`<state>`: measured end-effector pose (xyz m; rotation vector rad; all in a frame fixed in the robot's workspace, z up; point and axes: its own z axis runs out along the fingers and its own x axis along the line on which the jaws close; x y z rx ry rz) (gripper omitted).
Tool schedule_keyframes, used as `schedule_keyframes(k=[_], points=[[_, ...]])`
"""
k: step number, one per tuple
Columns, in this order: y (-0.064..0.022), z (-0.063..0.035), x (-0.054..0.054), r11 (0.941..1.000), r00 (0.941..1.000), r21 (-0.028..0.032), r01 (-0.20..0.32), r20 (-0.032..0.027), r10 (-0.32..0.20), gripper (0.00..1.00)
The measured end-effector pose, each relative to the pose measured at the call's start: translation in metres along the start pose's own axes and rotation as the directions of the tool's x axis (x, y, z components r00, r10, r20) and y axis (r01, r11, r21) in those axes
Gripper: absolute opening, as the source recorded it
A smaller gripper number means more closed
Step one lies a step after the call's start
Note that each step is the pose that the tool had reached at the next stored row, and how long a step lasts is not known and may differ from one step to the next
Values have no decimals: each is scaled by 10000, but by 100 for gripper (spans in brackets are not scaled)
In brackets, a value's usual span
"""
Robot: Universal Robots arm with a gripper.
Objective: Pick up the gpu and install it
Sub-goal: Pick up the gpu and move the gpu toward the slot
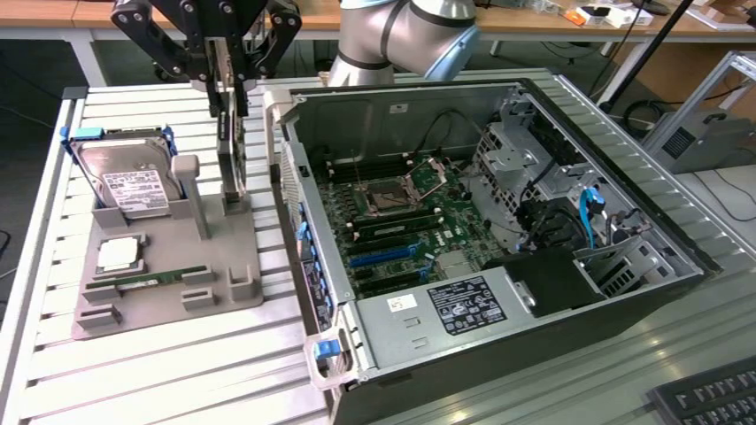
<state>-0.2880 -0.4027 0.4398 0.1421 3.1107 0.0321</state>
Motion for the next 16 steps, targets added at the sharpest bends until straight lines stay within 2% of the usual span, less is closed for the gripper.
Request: schedule_keyframes(k=[16], points=[[-8, 1, -52, 10000, 10000, 0, -1, 0, 1, 26]])
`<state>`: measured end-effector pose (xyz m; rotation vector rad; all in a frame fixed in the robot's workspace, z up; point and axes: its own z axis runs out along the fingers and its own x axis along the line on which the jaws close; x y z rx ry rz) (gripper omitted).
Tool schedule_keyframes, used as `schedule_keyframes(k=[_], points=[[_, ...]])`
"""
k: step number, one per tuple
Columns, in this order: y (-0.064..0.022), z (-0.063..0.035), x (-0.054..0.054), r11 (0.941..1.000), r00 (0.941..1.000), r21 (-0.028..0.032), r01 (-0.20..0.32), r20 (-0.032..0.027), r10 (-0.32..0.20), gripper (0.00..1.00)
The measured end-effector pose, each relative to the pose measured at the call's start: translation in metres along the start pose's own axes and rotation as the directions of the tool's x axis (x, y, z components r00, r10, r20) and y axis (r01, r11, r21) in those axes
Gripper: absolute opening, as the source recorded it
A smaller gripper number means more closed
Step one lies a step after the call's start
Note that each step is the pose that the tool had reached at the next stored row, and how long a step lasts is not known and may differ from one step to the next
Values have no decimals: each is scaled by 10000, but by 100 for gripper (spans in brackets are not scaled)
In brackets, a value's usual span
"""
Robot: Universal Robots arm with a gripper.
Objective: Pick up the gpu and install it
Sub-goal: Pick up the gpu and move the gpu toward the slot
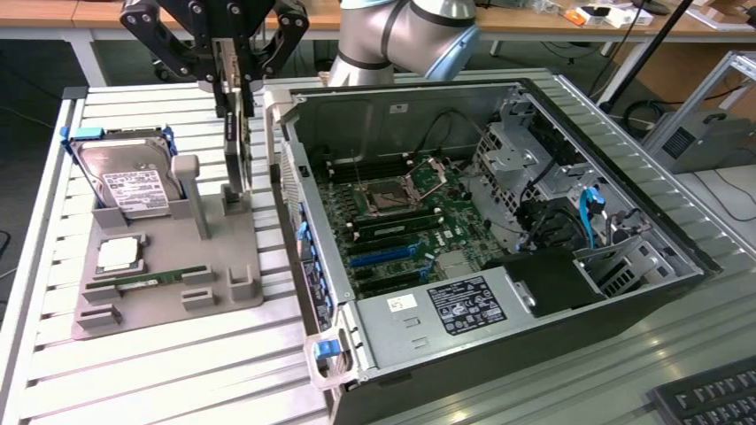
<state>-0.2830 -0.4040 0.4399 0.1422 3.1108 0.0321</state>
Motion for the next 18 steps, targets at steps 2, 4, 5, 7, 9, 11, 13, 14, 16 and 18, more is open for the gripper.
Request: schedule_keyframes(k=[2, 4, 5, 7, 9, 11, 13, 14, 16, 18], points=[[0, 0, -3, 10000, 10000, 0, 0, 0, 0, 26], [0, 0, -8, 10000, 10000, 0, 1, 0, -1, 26], [1, 0, -12, 10000, 10000, 1, 1, 0, -1, 26], [1, 1, -16, 10000, 10000, 1, 0, 1, 0, 26], [1, 1, -21, 10000, 10000, 1, 0, 0, 0, 26], [2, 1, -28, 10000, 10000, 1, 1, 0, -1, 26], [2, 1, -32, 10000, 10000, 2, 0, 1, 0, 26], [3, 1, -37, 10000, 10000, 6, 1, 0, -1, 26], [4, 2, -49, 10000, 10000, 9, 1, 1, -1, 26], [5, 2, -61, 10000, 10000, 9, 1, 1, -1, 26]])
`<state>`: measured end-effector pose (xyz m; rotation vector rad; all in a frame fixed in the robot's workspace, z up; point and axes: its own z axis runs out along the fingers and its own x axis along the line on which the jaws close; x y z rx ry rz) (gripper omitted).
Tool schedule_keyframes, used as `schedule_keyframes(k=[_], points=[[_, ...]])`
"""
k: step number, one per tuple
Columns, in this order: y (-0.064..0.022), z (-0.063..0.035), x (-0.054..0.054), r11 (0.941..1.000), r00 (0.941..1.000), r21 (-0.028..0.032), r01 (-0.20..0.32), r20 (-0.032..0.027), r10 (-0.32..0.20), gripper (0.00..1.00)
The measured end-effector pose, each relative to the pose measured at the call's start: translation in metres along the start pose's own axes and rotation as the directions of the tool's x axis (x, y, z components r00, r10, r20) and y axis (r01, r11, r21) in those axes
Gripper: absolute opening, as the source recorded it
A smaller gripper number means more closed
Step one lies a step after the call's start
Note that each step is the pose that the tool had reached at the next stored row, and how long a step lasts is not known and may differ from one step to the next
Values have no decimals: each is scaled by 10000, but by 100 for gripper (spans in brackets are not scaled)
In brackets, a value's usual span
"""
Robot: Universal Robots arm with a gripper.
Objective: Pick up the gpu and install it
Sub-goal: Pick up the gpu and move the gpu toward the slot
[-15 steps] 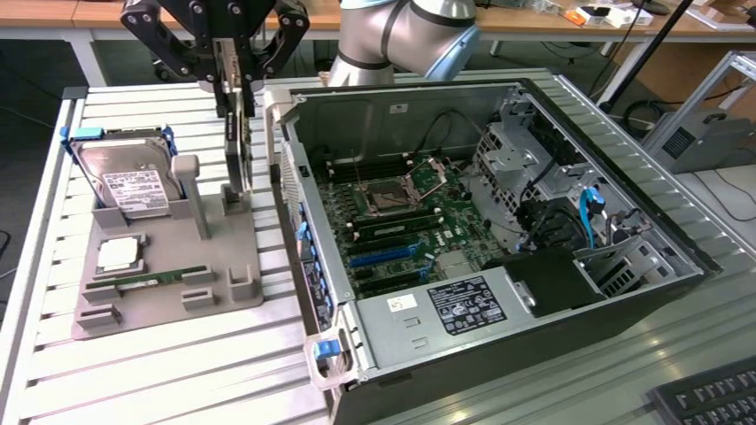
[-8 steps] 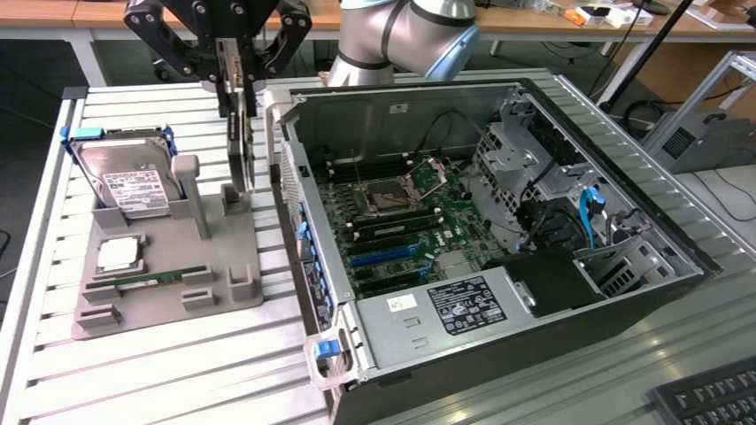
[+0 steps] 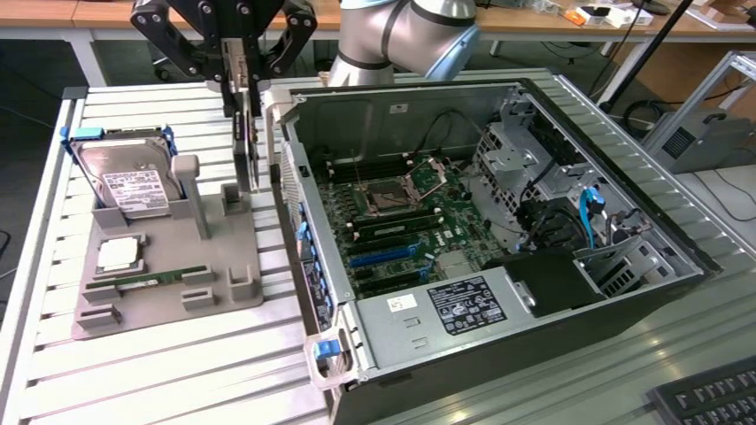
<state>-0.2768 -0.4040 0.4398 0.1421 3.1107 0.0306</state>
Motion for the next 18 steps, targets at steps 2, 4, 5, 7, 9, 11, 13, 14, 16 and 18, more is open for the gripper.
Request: schedule_keyframes(k=[2, 4, 5, 7, 9, 11, 13, 14, 16, 18], points=[[1, 0, -14, 10000, 10000, 0, -1, 0, 1, 26], [2, 0, -25, 10000, 10000, 0, 0, 0, 0, 26], [3, 1, -29, 10000, 10000, 0, -1, 0, 1, 26], [3, 1, -38, 10000, 10000, 0, -1, -1, 1, 26], [4, 1, -48, 10000, 10000, 0, 0, 0, 0, 26], [5, 1, -61, 10000, 10000, 0, 0, 0, 0, 26], [8, 2, -89, 10000, 10000, 0, 0, -1, 0, 26], [9, 2, -99, 10000, 10000, 0, 0, 0, 0, 26], [10, 3, -113, 10000, 10000, 0, 0, 0, 0, 26], [11, 3, -122, 10000, 10000, 0, -1, 0, 1, 26]])
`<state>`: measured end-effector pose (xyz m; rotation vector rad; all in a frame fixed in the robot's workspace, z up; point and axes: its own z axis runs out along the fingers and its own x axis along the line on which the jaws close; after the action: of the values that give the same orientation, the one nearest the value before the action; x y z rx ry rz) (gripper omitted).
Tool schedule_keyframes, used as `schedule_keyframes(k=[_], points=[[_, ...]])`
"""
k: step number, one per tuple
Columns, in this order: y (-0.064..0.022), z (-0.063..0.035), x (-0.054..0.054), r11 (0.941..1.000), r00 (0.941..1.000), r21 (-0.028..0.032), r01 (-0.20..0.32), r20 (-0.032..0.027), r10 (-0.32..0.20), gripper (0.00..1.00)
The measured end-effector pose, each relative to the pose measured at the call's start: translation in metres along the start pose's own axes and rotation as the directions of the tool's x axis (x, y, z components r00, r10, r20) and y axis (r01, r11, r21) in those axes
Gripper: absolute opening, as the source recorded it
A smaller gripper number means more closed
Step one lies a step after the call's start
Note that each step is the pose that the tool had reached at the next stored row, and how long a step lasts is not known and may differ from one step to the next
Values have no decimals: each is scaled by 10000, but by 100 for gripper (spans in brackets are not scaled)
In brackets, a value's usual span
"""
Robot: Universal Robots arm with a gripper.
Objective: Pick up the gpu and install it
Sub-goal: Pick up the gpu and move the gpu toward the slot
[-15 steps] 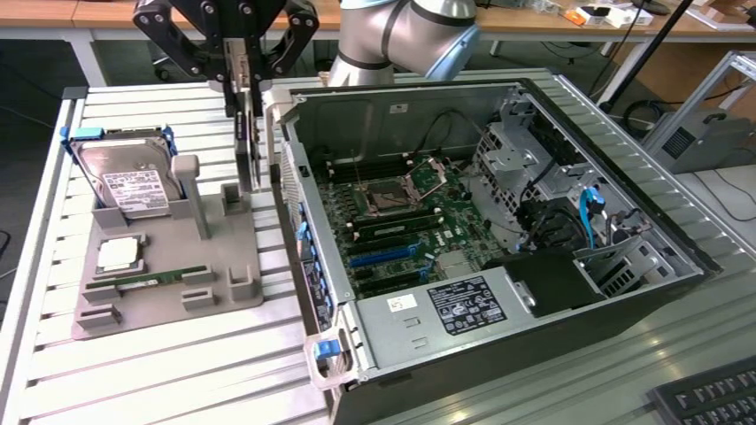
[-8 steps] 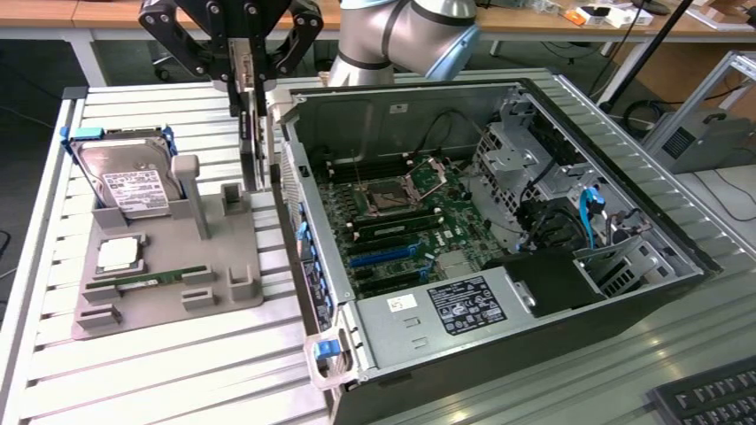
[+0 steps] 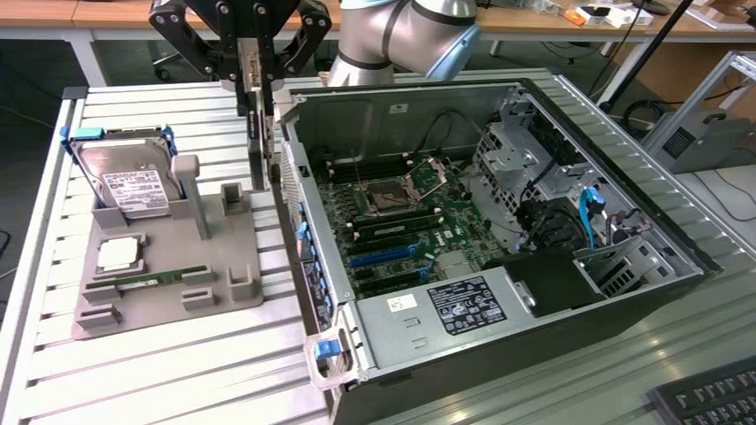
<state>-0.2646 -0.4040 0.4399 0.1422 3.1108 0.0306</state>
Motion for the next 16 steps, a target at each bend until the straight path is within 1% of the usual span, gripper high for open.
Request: schedule_keyframes(k=[16], points=[[6, 2, -78, 10000, 10000, 0, 0, 0, 0, 26]])
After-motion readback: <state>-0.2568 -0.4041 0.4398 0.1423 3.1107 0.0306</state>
